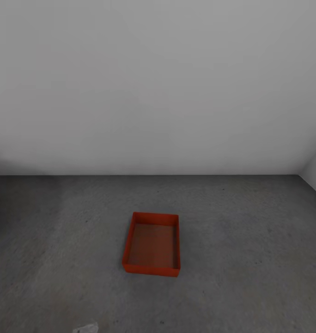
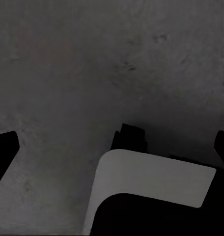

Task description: Move the two storage containers from the living room to the garage. In the garage, place one container on the floor and stack the other container on top of it (either order is fine).

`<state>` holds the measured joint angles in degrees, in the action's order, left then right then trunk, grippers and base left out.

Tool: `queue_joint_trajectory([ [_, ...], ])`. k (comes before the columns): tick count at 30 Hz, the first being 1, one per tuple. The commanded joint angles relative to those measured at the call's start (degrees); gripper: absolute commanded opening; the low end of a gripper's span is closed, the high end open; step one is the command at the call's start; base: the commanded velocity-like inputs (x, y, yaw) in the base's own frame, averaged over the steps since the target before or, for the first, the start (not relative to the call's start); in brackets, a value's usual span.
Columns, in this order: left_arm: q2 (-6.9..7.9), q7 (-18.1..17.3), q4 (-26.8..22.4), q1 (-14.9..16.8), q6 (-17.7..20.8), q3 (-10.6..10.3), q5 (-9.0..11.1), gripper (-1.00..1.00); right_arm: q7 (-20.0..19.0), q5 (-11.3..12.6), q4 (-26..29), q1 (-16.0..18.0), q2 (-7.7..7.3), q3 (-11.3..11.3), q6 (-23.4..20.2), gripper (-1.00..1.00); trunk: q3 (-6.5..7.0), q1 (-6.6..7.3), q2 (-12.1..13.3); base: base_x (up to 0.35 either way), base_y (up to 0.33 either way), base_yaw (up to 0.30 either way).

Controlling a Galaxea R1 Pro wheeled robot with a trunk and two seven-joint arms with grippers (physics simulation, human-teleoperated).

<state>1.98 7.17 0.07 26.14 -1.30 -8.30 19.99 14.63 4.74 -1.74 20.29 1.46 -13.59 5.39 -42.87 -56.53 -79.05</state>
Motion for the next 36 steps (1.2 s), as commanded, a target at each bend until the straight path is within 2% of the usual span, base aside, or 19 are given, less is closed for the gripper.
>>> queue_joint_trajectory([
  [1, -0.04, -1.43, 0.02, -0.76, -0.03, -0.53, 0.48, 1.00, -0.30, 0.50, -0.19, -0.10, -0.11, -0.46, 0.35, 1.00, 0.05, 0.00, -0.02, 0.000, 0.000, 0.000],
  [5, -0.11, -3.46, 0.02, -2.28, -0.12, -0.53, 0.47, 1.00, -2.34, 0.63, -0.19, -2.10, -0.21, -0.44, 0.47, 1.00, 0.41, 0.00, -0.02, 0.000, 0.000, 0.000],
  [11, -0.11, -3.96, 0.00, -2.80, -0.46, -0.56, 0.49, 1.00, -7.08, 0.79, -0.19, -5.67, -0.09, -0.35, 1.08, 1.00, 0.96, 0.00, -0.02, 0.000, 0.000, 0.000],
  [36, -0.14, -3.75, -0.16, -2.85, -0.64, -0.59, 0.08, 1.00, -7.86, 0.88, -0.20, -6.26, 0.03, -0.30, 1.55, 1.00, 3.27, 0.00, -0.02, 0.000, 0.000, 0.000],
])
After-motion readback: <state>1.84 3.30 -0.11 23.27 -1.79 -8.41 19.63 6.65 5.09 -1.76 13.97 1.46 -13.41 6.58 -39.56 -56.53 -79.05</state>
